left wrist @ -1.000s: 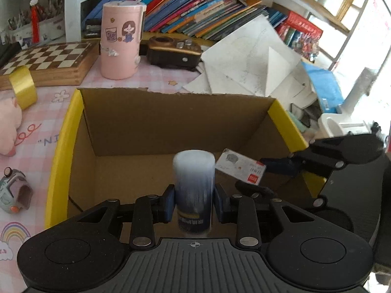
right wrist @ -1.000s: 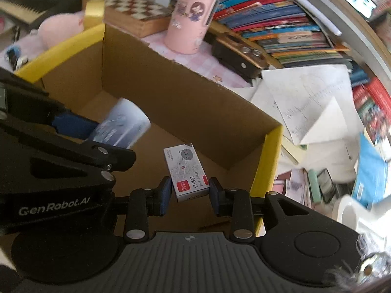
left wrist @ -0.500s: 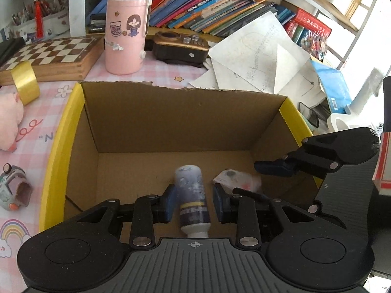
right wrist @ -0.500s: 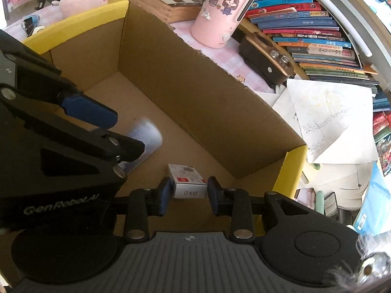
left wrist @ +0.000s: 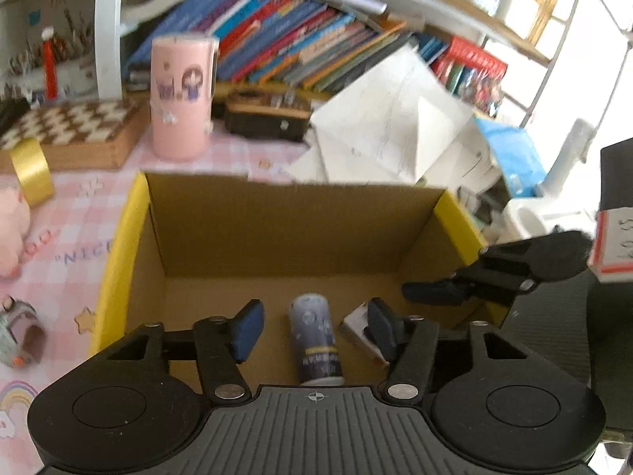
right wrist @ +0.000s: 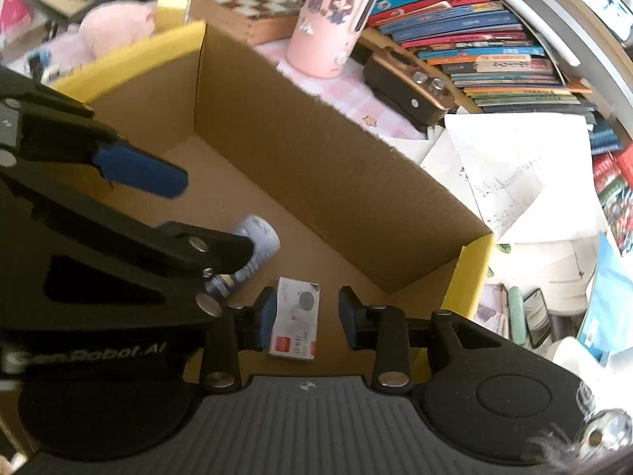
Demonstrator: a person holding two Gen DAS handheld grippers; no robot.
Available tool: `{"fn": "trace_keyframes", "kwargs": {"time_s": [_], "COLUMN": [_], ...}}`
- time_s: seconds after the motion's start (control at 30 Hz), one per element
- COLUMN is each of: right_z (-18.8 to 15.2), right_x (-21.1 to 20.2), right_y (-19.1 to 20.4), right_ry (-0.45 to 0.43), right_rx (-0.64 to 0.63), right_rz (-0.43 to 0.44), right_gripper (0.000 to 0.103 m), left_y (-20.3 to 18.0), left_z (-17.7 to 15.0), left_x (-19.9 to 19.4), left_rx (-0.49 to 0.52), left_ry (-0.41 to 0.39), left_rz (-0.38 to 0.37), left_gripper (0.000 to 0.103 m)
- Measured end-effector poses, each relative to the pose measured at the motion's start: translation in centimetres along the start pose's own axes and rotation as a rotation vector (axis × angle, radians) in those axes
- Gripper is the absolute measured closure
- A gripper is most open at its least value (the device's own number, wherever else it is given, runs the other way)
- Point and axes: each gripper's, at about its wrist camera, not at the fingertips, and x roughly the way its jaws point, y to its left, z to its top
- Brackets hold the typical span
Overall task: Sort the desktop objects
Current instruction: 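Lower both tools into the yellow box and open them, releasing bottle and box, then lift both open tools out of the yellow box and back away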
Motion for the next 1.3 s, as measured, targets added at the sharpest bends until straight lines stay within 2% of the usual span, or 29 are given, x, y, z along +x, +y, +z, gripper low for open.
{"fn": "trace_keyframes", "kwargs": {"time_s": [0.1, 0.4, 0.6, 0.77, 1.03, 1.3], "right_z": [-0.2, -2.4, -4.3, -5.5, -7.5, -9.2], "right_x": [-1.2, -6.3, -9.6, -11.9, -14.0, -15.3], "right_y": [-0.3, -2.0, -1.7, -0.9, 1.9, 5.3], "right_ry": [-0.037, -0.206, -0.313, -0.37, -0.416, -0.412], "right_rx": [0.064, 0.327, 0.469, 0.56, 0.632, 0.687], "right_rz": [0.005, -0.024, -0.075, -0.116, -0.192, -0.245], "right_gripper": [0.057, 0.055, 0.055, 0.054, 0.051, 0.051], "left_y": [-0.2, 0.2, 0.2, 0.7, 2.7, 4.8], "left_z": [0.2, -0.5, -2.0, -3.4, -5.7, -7.6], "left_x": [-1.4, -6.3, -9.0, -10.7, -14.2, -16.2], "left_rx": [0.02, 0.041, 0.088, 0.095, 0.073, 0.053], "left_ry": [-0.039, -0.164, -0.225, -0.251, -0.346, -0.332], "left_rz": [-0.002, 0.02, 0.051, 0.065, 0.095, 0.086], "left_gripper": [0.039, 0.018, 0.017, 0.016, 0.016, 0.016]}}
